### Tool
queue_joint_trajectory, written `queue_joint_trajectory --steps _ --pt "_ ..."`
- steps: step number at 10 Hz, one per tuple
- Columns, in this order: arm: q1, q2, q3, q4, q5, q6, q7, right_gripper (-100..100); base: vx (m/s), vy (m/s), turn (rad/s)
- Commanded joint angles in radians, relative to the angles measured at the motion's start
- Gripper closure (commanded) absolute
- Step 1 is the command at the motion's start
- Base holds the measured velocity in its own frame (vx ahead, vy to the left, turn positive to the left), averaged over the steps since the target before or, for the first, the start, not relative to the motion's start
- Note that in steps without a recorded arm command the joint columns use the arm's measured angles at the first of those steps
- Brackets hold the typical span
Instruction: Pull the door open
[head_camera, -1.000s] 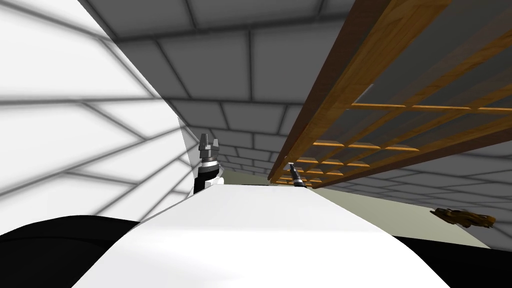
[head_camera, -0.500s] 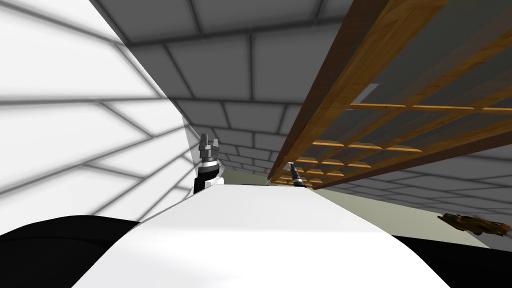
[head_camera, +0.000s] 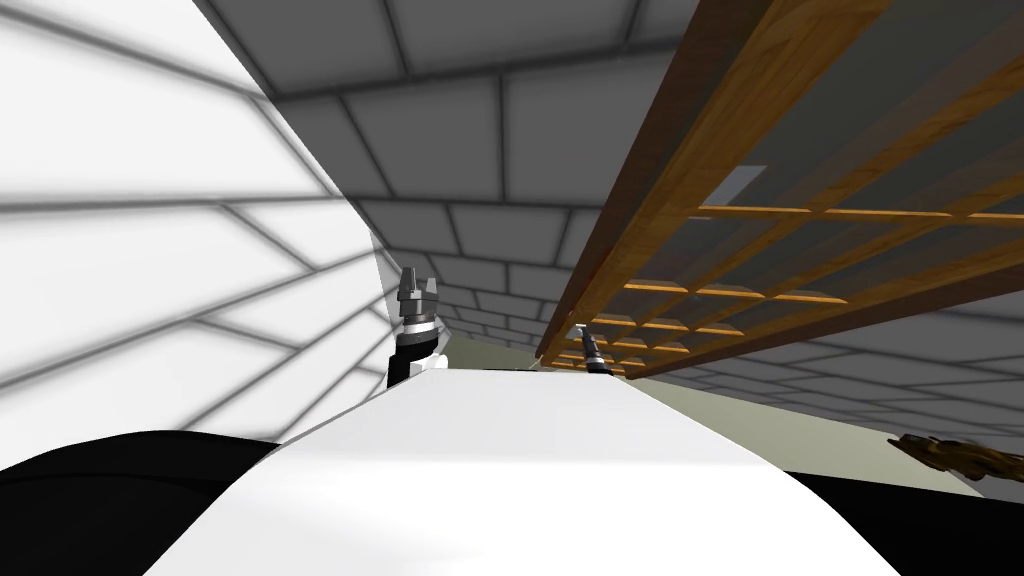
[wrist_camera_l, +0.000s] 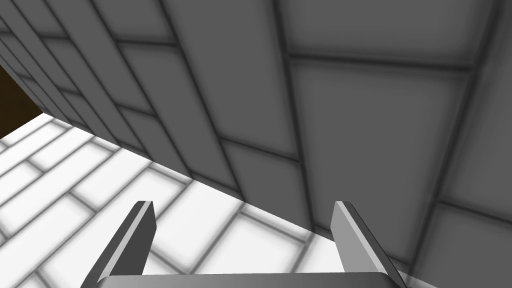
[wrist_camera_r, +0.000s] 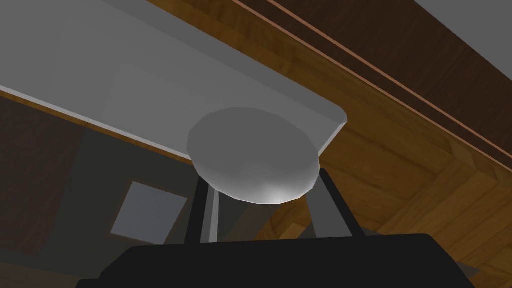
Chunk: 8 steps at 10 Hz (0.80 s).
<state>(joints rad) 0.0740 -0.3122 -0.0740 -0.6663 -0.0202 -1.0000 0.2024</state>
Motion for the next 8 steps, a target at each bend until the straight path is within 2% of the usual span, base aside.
queue_joint_trajectory --steps 1,2,4,8 --pt "-0.015 0.009 0.018 0.025 -0.012 -0.008 -0.050 100 -0.034 -0.023 0.064" --pt "-0.018 0.009 0.025 0.026 -0.027 -0.005 -0.075 100 -0.052 -0.023 0.081" --pt "-0.018 0.009 0.025 0.026 -0.027 -0.005 -0.093 100 -0.029 -0.013 0.018" --pt "-0.027 0.007 0.047 0.029 -0.071 0.003 -0.213 100 -0.039 -0.018 0.057"
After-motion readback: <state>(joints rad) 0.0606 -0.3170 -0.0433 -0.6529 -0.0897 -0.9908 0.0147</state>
